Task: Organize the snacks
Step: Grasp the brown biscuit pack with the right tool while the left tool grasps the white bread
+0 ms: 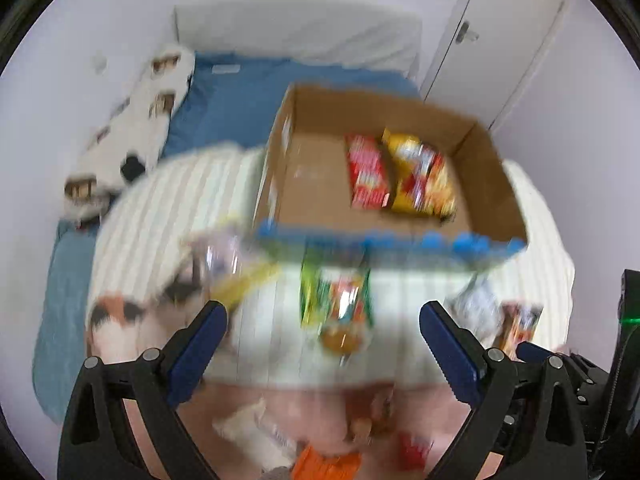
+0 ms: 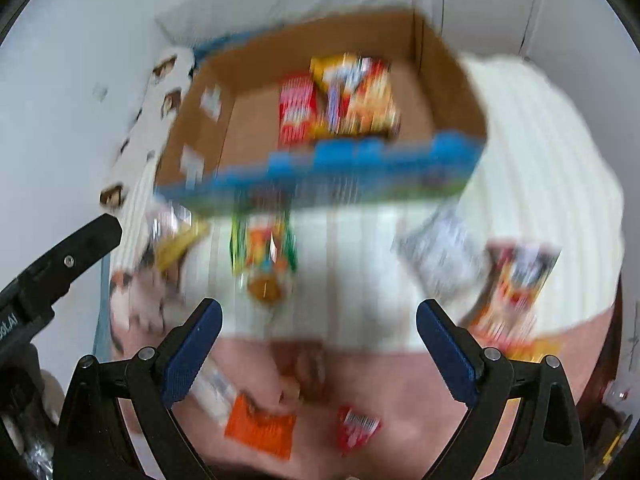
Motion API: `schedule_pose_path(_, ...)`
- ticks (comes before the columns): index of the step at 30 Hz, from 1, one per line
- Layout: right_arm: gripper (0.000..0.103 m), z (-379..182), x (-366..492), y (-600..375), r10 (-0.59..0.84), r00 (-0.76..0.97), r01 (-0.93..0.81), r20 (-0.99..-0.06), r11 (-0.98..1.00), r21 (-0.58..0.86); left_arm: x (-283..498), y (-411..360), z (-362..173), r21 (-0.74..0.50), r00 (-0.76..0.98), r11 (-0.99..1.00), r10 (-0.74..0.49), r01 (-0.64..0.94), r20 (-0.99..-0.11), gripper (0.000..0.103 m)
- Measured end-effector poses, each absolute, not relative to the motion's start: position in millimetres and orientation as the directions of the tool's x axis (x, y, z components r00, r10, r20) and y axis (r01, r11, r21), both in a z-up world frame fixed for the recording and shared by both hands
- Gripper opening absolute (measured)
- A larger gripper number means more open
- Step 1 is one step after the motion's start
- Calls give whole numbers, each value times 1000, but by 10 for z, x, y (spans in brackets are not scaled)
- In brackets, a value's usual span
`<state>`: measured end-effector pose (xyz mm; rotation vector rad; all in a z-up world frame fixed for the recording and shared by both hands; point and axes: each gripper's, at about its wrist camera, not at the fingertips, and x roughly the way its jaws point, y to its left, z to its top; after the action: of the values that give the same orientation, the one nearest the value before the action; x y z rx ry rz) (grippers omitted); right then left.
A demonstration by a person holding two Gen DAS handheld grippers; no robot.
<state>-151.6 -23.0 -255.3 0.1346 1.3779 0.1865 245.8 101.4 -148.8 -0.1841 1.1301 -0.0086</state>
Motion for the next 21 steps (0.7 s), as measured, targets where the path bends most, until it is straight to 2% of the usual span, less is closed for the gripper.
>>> schedule_pose_path(8,100,-3394,-2027,-112,274,-44,17,-961,962,273,1818,1434,-2456,-94,194,956,-40,-278,-980,99)
schedule_pose_path(15,100,-3761,-2232,-53,276,-124,45,-953,961,272,1548,1585,-3318,-166,-4,861,-191,-481,-982,99)
schedule_pose_path(17,100,-3796,-2238,-49,268,-124,52,-955,963,263,1563,1532,-3493,-195,-29,847,-240,-494,-970,92)
schedule_pose_path(18,100,-3806,-2229,-50,267,-125,56,-956,963,262,1573,1495,-3574,-188,-45,846,-242,-499,-969,83)
schedule_pose_path(20,99,-3844,-2227,-59,267,-127,73,-955,963,260,1581,1459,-3625,-165,-49,851,-218,-498,-975,78)
schedule_pose_path(21,99,-3856,-2208,-61,275,-130,84,-952,960,266,1577,1451,-3626,-154,-42,851,-202,-502,-978,71)
